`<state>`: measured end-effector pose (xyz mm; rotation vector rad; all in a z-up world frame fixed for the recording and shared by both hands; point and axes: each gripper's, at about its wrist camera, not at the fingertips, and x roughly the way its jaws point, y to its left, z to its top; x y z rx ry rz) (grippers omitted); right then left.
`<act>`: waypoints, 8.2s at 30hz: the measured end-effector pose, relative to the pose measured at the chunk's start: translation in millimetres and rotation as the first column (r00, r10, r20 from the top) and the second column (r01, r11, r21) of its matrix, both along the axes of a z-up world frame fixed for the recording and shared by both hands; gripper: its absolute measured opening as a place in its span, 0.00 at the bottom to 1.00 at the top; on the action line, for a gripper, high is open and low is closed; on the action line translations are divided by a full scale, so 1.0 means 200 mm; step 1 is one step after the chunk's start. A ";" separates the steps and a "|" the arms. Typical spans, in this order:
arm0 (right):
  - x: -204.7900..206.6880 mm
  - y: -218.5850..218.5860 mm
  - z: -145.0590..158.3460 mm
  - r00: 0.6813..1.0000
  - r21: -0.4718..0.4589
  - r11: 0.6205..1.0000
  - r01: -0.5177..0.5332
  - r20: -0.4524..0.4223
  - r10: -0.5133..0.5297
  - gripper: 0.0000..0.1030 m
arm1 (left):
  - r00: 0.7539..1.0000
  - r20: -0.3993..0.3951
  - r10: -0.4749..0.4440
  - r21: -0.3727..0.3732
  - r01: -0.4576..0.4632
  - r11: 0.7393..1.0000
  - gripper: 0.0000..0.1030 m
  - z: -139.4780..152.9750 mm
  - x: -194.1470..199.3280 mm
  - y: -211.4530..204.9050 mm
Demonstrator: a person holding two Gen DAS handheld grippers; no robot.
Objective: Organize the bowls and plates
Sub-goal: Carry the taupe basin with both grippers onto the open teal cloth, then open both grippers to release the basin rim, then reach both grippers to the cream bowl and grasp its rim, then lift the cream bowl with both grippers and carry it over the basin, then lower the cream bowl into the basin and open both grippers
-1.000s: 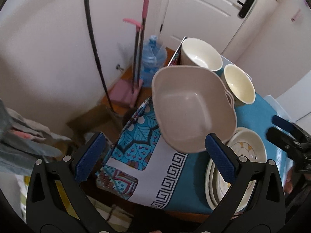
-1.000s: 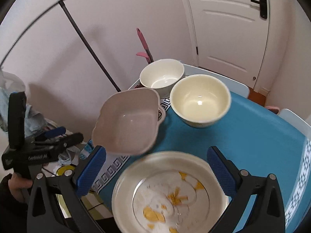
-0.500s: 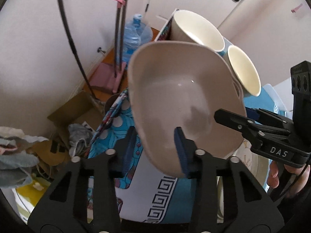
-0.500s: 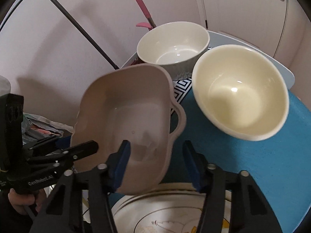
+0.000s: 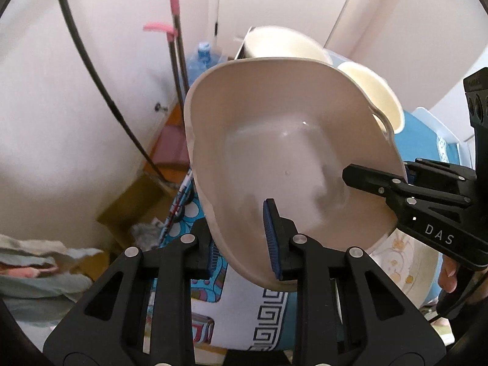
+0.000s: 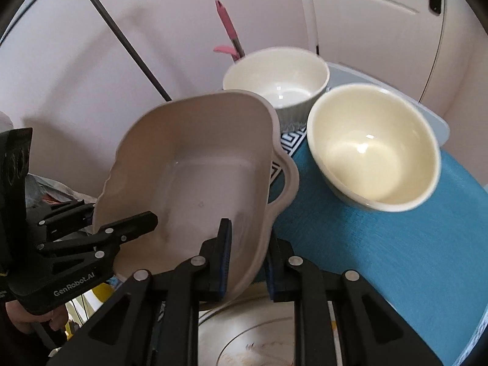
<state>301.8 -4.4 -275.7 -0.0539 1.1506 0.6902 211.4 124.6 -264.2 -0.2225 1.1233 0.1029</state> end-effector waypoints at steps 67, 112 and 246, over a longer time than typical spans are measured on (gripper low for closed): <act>-0.72 -2.10 -0.16 0.790 0.062 0.789 0.612 -0.090 -0.606 0.62 | 0.876 -0.041 -0.480 0.010 0.481 0.877 0.88 -0.23 0.01 -2.08; -0.08 -0.91 0.70 0.852 0.109 0.915 0.389 0.335 -0.402 1.00 | 0.917 0.397 -0.045 0.158 -0.019 0.987 1.00 0.52 0.15 -0.46; -0.65 -1.96 0.01 0.857 -0.096 0.853 0.513 0.006 -0.515 0.20 | 0.870 -0.082 -0.487 0.134 0.494 0.859 0.16 -0.05 0.04 -2.20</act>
